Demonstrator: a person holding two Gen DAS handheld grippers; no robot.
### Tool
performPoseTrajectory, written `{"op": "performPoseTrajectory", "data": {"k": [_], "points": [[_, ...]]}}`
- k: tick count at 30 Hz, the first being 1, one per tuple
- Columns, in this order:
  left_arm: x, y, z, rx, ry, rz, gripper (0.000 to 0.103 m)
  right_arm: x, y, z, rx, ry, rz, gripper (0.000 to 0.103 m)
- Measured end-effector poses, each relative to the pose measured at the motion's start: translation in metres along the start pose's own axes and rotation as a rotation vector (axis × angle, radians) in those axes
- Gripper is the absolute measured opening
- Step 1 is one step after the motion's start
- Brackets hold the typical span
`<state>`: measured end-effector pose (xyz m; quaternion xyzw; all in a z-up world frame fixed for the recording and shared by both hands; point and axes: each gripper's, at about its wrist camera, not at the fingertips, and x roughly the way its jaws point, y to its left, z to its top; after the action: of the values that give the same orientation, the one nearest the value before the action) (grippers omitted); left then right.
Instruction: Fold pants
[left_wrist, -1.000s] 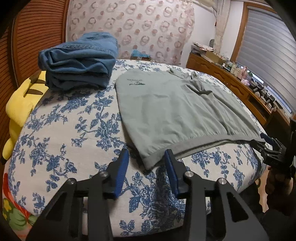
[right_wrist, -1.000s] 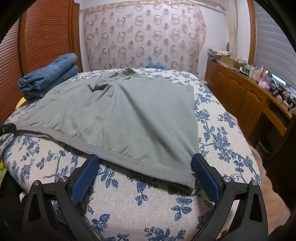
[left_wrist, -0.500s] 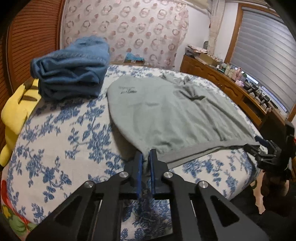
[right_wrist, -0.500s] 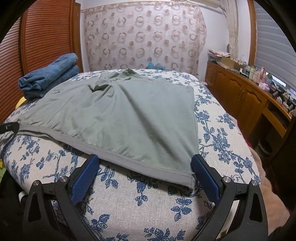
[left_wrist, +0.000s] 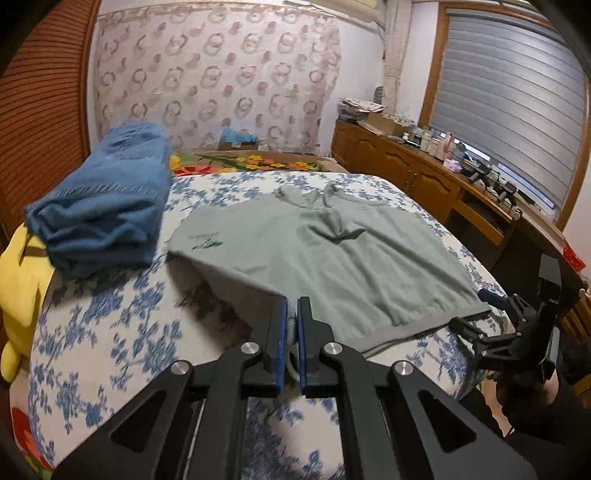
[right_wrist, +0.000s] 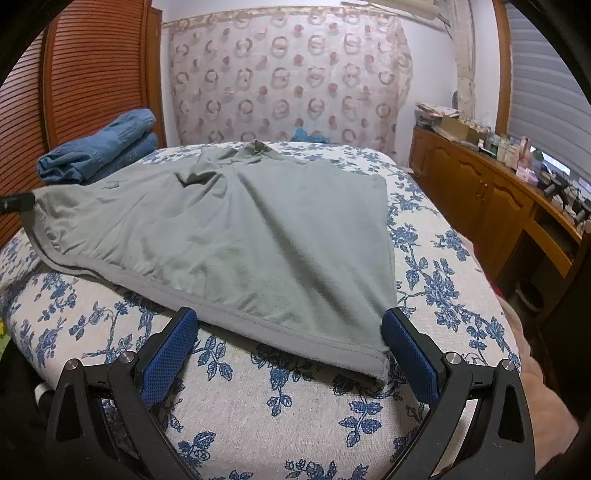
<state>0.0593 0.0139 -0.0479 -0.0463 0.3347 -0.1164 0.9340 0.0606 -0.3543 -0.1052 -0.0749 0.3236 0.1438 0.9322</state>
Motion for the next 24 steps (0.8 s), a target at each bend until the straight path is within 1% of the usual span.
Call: {"op": "performPoseTrajectory", "data": {"k": [4, 8, 14, 18, 20, 24], "points": [[0.011, -0.007, 0.006, 0.012, 0.020, -0.018, 0.002, 0.002, -0.001, 0.001, -0.003, -0.002, 0.010, 0.103], [0.018, -0.019, 0.016, 0.041, 0.023, -0.039, 0.002, 0.004, -0.001, 0.002, -0.008, 0.013, 0.018, 0.103], [0.026, -0.044, 0.034, 0.093, 0.022, -0.073, 0.001, -0.003, -0.014, 0.006, 0.040, 0.009, 0.040, 0.102], [0.036, -0.067, 0.046, 0.129, 0.024, -0.113, 0.001, -0.003, -0.023, 0.009, 0.045, 0.015, 0.061, 0.100], [0.041, -0.075, 0.049, 0.142, 0.026, -0.126, 0.001, -0.005, -0.026, 0.012, 0.038, 0.007, 0.058, 0.100], [0.052, -0.098, 0.055, 0.162, 0.047, -0.178, 0.001, -0.011, -0.034, 0.015, 0.044, -0.009, 0.048, 0.100]]}}
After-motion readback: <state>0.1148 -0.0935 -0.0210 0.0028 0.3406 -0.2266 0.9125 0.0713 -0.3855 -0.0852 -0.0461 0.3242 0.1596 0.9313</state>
